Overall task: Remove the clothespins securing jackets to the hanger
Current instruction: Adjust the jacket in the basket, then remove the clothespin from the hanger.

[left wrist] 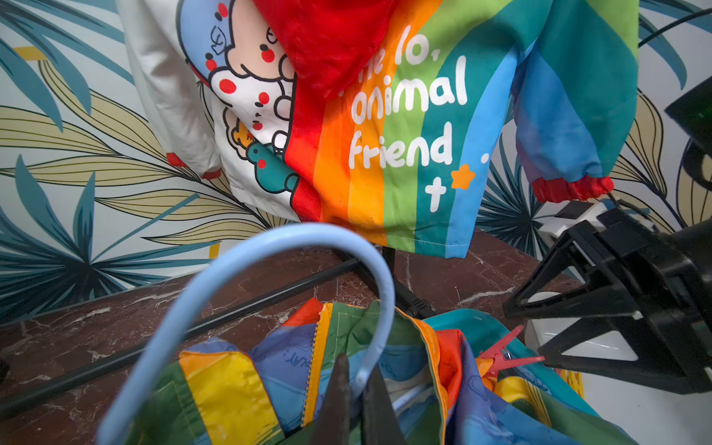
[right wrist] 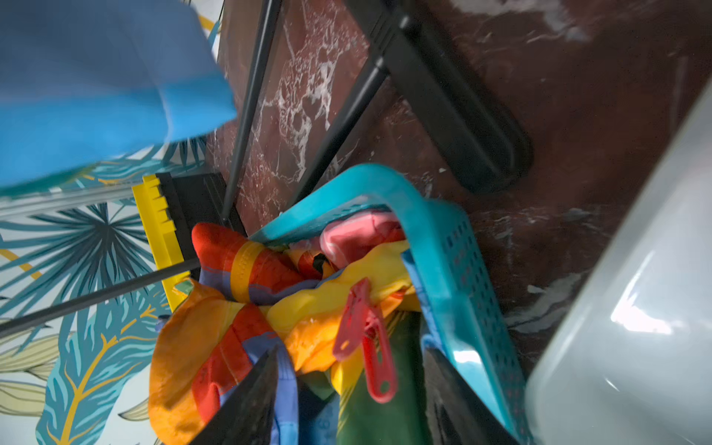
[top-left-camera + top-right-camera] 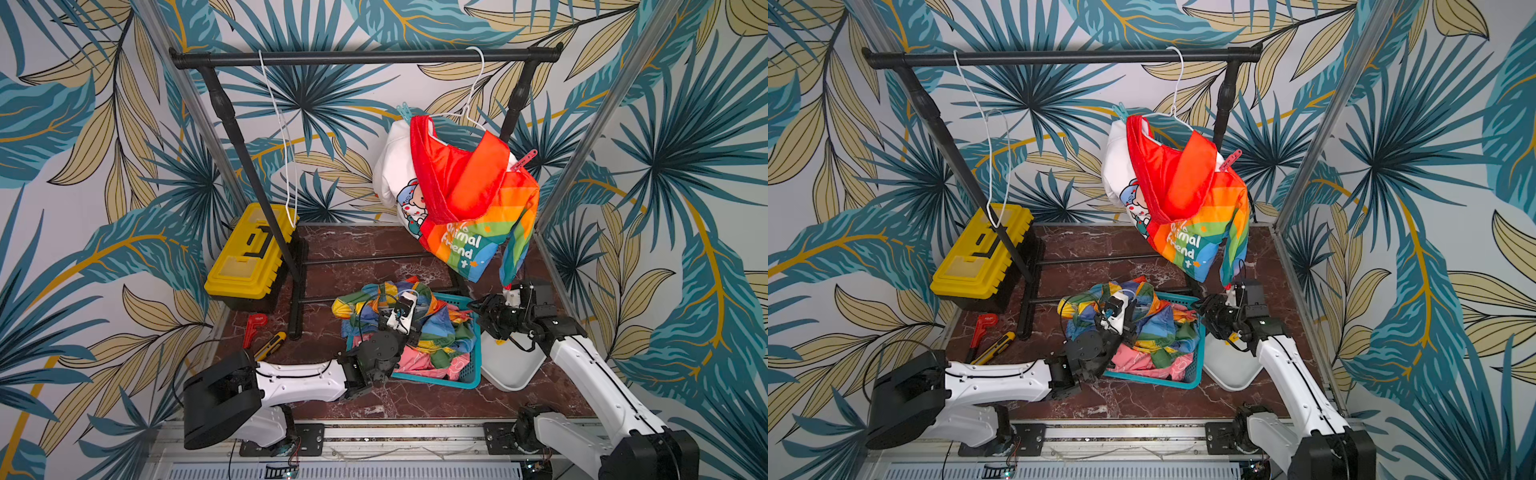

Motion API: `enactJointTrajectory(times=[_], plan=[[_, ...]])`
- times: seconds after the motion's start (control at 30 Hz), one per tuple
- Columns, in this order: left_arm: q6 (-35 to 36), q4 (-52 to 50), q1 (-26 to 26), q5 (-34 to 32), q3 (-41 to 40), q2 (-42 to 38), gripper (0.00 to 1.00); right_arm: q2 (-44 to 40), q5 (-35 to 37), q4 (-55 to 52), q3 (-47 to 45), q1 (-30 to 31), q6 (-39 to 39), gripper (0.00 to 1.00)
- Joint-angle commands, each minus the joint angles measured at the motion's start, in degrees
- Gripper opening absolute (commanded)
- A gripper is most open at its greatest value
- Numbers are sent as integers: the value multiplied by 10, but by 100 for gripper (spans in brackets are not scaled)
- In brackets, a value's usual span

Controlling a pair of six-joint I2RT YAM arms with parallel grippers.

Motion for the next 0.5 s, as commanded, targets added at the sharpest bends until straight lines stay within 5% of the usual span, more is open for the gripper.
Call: enactJointTrajectory(times=[0.0, 0.47], plan=[[0, -10, -6, 6, 1, 25, 0, -6, -18, -13, -3, -7, -3, 64], [96, 97, -4, 31, 63, 68, 0, 51, -68, 32, 35, -7, 30, 65]])
